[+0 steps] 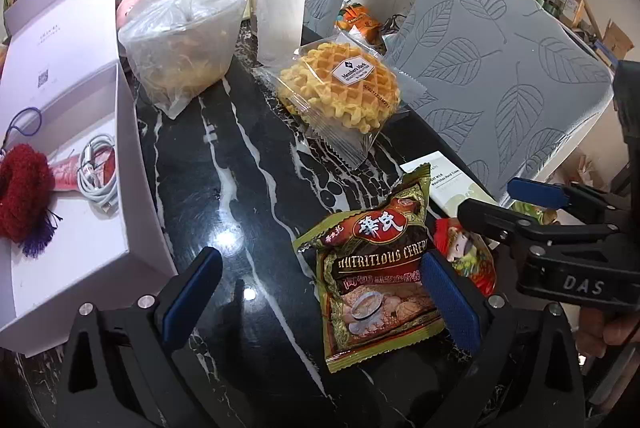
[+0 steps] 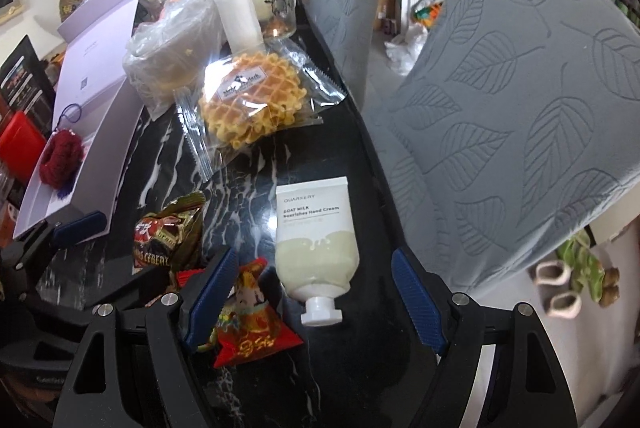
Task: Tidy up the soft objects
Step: 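Move the left tool to the Nutritious Cereal bag while the right tool approaches the hand cream tube, then grasp the Nutritious Cereal bag with the left tool while the right tool grasps the goat milk hand cream tube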
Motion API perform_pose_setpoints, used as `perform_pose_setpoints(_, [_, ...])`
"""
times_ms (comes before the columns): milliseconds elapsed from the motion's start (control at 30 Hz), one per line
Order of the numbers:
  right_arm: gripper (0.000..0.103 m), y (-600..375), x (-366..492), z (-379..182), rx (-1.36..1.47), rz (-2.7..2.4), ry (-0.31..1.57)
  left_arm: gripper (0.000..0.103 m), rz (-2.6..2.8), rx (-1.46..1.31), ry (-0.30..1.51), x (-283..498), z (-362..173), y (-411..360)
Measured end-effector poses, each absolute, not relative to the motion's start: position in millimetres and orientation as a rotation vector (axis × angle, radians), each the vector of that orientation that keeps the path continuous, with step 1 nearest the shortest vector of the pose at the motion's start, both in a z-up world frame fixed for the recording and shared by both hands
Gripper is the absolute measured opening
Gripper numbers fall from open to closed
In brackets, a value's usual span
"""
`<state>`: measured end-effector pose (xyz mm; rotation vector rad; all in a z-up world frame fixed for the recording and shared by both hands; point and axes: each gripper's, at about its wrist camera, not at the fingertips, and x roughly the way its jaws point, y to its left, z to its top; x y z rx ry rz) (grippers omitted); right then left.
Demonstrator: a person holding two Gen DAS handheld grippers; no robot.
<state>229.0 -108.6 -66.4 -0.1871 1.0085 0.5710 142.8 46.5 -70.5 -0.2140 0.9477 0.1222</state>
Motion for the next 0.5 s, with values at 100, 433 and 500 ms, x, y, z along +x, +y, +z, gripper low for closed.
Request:
perform_pose_setpoints(100, [0.079,-106.5,235.8,-69.0,-0.18,0.567,1.039,0.101,0.124,-0.234,0.944,141.9,-67.5,51.9])
perform_pose_setpoints(433, [0.077,-105.9,243.7,-61.1,-0.154,0.557,1.035,0.101,0.102,-0.287,0.92,143.1,-58.3,56.5])
perform_pose_setpoints(500, [0.077,-105.5,247.1,-61.7,-0.16,0.549,1.038,0.101,0.101,-0.279,0.93,146.0,-61.6,52.1])
